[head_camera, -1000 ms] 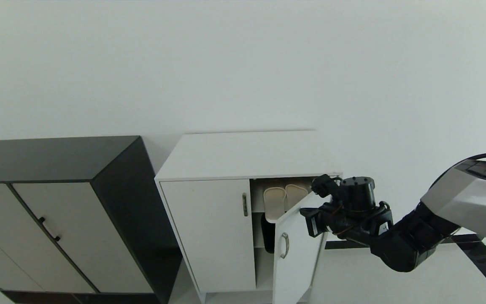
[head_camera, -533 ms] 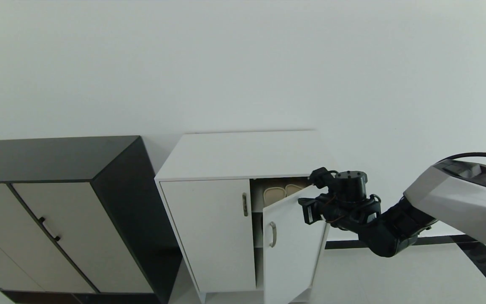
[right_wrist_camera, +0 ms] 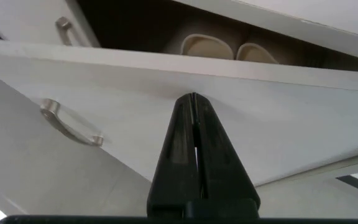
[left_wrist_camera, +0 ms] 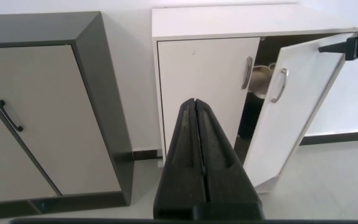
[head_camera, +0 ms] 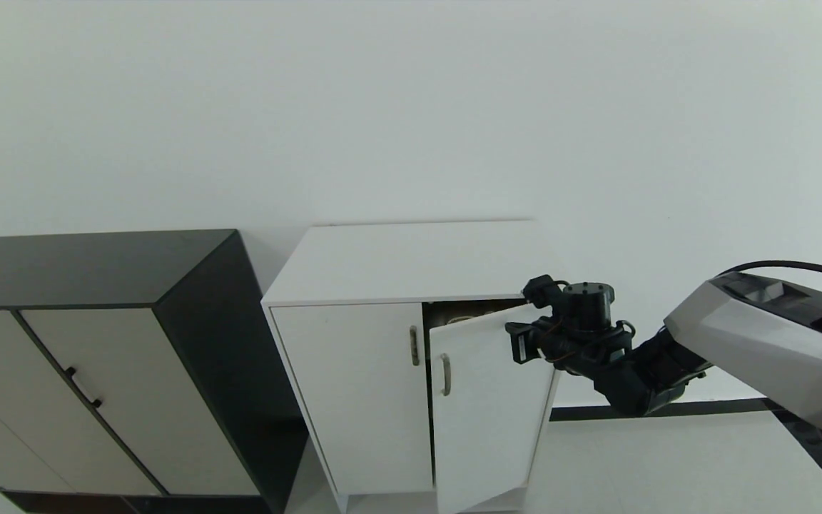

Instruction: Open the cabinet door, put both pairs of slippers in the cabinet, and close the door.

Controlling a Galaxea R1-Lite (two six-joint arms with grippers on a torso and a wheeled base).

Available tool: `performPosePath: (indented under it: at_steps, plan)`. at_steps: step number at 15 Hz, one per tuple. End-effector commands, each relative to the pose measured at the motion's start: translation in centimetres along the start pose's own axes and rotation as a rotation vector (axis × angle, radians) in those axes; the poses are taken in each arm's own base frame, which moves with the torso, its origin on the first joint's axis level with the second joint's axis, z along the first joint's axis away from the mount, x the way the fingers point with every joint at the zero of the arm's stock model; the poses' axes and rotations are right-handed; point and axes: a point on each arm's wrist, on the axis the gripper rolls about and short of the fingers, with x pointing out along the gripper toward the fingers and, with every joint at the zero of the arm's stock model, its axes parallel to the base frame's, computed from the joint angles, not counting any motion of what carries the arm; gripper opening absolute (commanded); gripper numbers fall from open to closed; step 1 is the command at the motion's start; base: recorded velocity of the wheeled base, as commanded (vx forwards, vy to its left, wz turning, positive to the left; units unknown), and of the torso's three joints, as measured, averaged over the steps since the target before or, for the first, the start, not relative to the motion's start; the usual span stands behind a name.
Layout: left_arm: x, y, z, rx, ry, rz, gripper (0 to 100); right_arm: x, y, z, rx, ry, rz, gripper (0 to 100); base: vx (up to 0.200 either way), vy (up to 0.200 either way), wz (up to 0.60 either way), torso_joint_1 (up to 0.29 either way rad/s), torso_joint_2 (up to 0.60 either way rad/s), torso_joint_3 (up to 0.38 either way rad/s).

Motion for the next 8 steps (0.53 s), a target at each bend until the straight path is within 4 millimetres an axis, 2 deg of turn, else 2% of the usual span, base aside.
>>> performPosePath:
  at_steps: [1,8]
  plan:
    - [0.01,0.0,0.0,0.0,0.001,-0.001,0,0.84,-0.17,-0.61,0.002,0.005,-0.001,0,0.0,0.0,0.0,0.0,0.0,0.0]
    - [0.01,0.0,0.0,0.0,0.001,0.0,0,1.69,-0.54,-0.01,0.002,-0.009,-0.007,0,0.0,0.0,0.0,0.0,0.0,0.0]
